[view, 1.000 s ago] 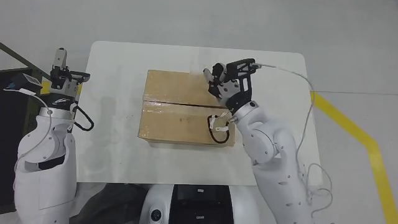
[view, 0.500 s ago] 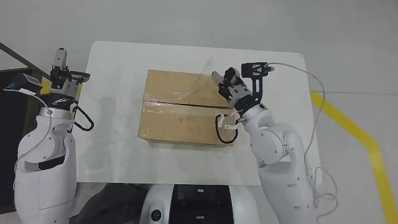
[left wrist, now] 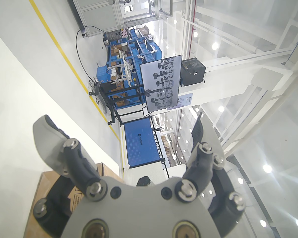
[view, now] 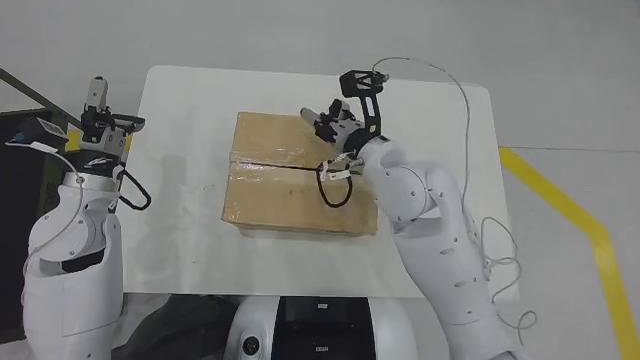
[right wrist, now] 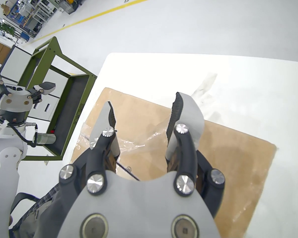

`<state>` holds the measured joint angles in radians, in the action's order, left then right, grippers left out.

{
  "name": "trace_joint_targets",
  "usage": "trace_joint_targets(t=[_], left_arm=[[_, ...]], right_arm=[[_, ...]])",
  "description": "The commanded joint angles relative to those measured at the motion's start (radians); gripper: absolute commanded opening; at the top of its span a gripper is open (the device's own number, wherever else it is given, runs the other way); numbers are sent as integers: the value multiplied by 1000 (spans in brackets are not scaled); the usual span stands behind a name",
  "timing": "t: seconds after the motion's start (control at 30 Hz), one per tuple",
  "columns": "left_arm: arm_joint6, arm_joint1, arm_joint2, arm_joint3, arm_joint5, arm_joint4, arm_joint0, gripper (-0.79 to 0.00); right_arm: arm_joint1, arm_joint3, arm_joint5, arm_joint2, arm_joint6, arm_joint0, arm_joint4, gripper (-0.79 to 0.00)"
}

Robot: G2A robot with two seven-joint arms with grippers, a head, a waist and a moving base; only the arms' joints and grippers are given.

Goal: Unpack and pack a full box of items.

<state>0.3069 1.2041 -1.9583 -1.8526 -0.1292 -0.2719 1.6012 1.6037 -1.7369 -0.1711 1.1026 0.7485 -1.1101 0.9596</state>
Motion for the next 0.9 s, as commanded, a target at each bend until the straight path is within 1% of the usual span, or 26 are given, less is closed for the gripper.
trace_joint_targets(t=[0.0,0.13,0.23,0.33,0.5,0.57,0.67,0.87], left_arm=[[0,0,0,0,0,0,0,0],[0,0,0,0,0,0,0,0],[0,0,0,0,0,0,0,0],[0,0,0,0,0,0,0,0],[0,0,0,0,0,0,0,0],[0,0,0,0,0,0,0,0],[0,0,0,0,0,0,0,0],[0,0,0,0,0,0,0,0]], right_arm=[[2,24,-20,-9,21,24,-13,-283],[1,29,-45,-18,50,29,-5,-252],[-3,10,-62,-17,70,12,8,-252],[-9,-22,-84,-7,83,-20,19,-240],[-20,-96,-104,10,92,-90,45,-175],[-24,-130,-111,17,90,-121,54,-172],[-30,-176,-112,23,86,-159,66,-139],[-38,-238,-124,25,78,-214,82,-120]])
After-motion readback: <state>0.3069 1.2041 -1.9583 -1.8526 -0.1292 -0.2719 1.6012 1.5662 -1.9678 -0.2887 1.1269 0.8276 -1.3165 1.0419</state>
